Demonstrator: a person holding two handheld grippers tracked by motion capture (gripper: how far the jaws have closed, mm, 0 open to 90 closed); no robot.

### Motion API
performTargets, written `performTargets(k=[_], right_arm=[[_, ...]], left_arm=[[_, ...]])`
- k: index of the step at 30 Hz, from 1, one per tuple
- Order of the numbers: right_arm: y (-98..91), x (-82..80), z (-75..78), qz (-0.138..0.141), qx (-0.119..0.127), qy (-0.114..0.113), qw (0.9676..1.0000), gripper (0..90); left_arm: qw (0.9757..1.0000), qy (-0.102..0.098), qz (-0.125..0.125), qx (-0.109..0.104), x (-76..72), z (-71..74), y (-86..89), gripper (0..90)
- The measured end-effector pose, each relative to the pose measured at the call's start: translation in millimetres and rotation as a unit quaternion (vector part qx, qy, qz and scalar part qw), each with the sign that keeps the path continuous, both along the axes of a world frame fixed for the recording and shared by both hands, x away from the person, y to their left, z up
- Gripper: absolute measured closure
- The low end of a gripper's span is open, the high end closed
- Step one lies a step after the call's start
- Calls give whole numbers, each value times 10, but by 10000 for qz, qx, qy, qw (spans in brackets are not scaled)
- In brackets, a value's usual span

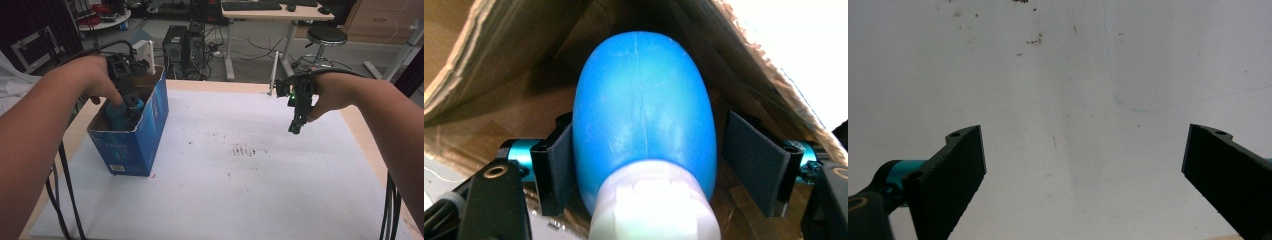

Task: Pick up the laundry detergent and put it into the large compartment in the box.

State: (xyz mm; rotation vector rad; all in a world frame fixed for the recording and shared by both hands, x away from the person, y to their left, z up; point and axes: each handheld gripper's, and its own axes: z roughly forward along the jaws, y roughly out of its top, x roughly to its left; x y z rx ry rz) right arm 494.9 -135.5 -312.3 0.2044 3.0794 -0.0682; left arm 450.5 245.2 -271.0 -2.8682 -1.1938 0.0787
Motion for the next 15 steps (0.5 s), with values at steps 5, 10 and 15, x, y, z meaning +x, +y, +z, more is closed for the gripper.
performTargets(k=[5, 10, 15], right_arm=[[-16, -4, 3, -24, 40, -11, 10000, 29], [-27, -9, 6, -23, 29, -12, 10000, 29], [-39, -13, 21, -63, 55, -28, 10000, 29]], left_arm=[[10000, -83, 35, -31, -1, 91, -17, 224], [9999, -95, 69, 10, -3, 171, -20, 185], [9999, -148, 87, -10, -16, 252, -17, 172]])
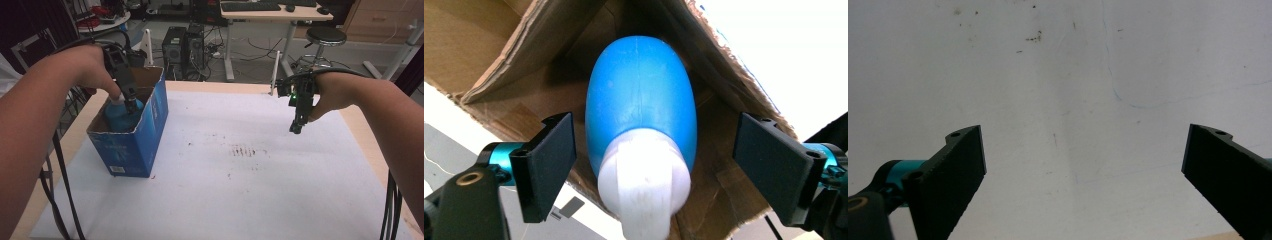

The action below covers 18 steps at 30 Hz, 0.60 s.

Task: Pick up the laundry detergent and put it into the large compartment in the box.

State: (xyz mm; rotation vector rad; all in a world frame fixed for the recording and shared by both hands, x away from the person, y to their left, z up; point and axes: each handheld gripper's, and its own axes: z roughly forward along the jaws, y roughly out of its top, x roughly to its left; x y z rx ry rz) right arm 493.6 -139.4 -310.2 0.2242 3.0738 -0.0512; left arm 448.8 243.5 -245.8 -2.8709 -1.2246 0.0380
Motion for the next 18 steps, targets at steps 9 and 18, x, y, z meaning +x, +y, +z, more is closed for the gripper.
performTargets(k=[9, 18], right_arm=[[-12, -13, 30, 11, 29, -20, 10000, 29], [-33, -26, 48, -34, 52, -33, 10000, 29]], left_arm=[[10000, -70, -13, -35, -43, 138, -14, 114], [9998, -48, -174, -5, -111, 317, -103, 84]])
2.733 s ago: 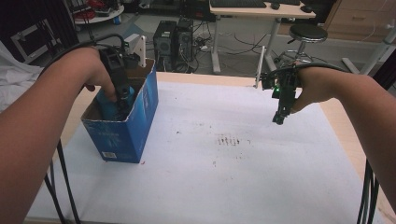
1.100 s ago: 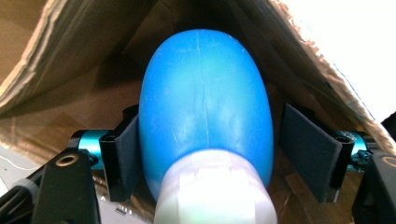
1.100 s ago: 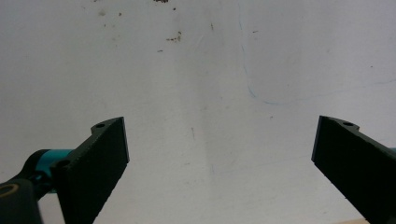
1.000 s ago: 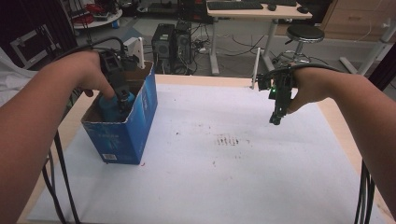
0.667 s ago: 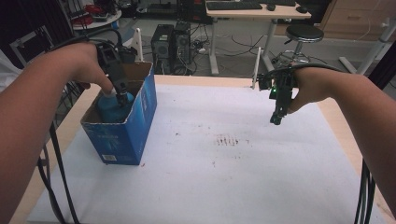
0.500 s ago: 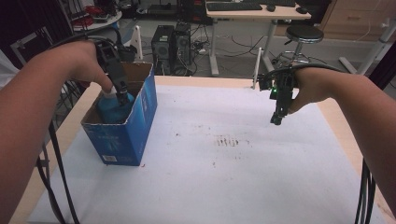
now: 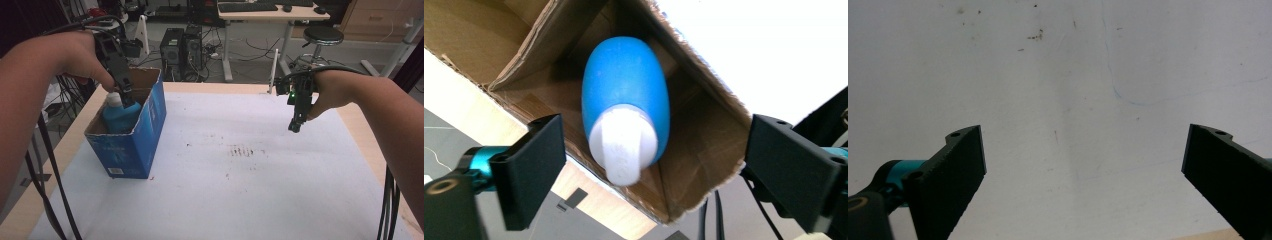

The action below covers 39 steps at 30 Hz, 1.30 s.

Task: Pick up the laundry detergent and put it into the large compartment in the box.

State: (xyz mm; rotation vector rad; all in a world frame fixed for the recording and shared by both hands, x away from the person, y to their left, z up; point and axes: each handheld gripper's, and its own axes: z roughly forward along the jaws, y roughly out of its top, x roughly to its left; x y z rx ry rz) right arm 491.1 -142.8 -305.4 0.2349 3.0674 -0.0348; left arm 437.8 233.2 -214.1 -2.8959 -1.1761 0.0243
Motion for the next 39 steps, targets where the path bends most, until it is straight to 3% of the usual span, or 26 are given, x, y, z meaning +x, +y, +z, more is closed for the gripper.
performTargets(k=[11, 18, 22, 25, 29, 39], right_arm=[[-12, -15, 16, 51, -30, 17, 10000, 29], [-33, -24, 37, 62, 37, 12, 10000, 29], [-28, -46, 44, -6, 67, 7, 10000, 29], [-19, -59, 58, 71, 49, -11, 10000, 29], [-3, -97, 78, 102, 11, -13, 9999, 29], [45, -158, 103, 151, 37, 4, 9999, 29]], left_arm=[[9984, 111, -545, -55, -97, 87, -287, 22], [9936, 159, -1116, -93, -154, 110, -557, 17], [9913, 131, -1306, -103, -172, 87, -707, 17], [9879, 130, -1541, -93, -176, 62, -797, 17], [9850, 115, -1719, -98, -183, 39, -884, 17], [9805, 164, -1956, -85, -173, -34, -1004, 17]])
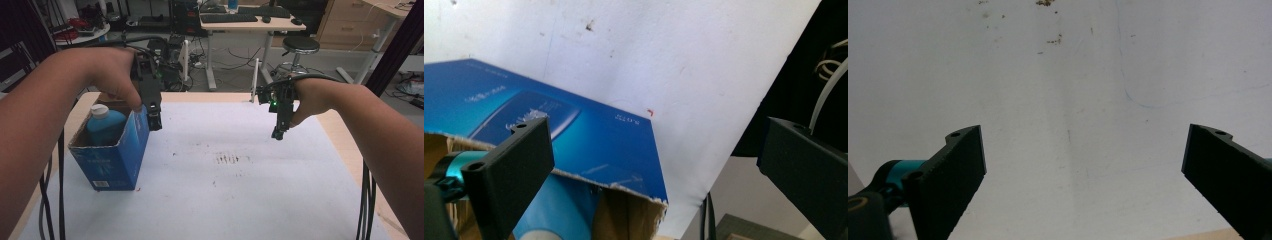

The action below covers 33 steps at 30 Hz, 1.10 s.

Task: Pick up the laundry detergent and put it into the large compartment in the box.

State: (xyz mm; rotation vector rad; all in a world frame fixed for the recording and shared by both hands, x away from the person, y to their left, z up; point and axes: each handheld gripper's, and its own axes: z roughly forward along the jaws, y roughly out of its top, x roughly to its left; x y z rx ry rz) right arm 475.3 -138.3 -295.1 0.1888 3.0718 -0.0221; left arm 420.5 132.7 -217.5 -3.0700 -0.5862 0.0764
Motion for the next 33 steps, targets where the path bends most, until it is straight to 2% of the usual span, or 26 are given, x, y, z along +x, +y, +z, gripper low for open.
performTargets(k=[4, 14, 20, 25, 33], right_arm=[[17, -17, 8, 74, -24, -11, 10000, 29], [54, -30, -7, 168, -46, -4, 9998, 29], [77, -22, -14, 242, -27, 4, 9997, 29], [89, -17, -24, 284, -21, 12, 9996, 29], [35, 18, -21, 204, -1, 30, 9998, 29]], left_arm=[[9999, 15, -123, -72, 11, -24, -47, 17], [9992, 93, -382, -101, 53, -102, -123, 17], [9992, 144, -374, -76, 95, -149, -150, 17], [9990, 145, -411, -135, 149, -174, -171, 17], [9990, 158, -402, -133, 181, -171, -157, 17]])
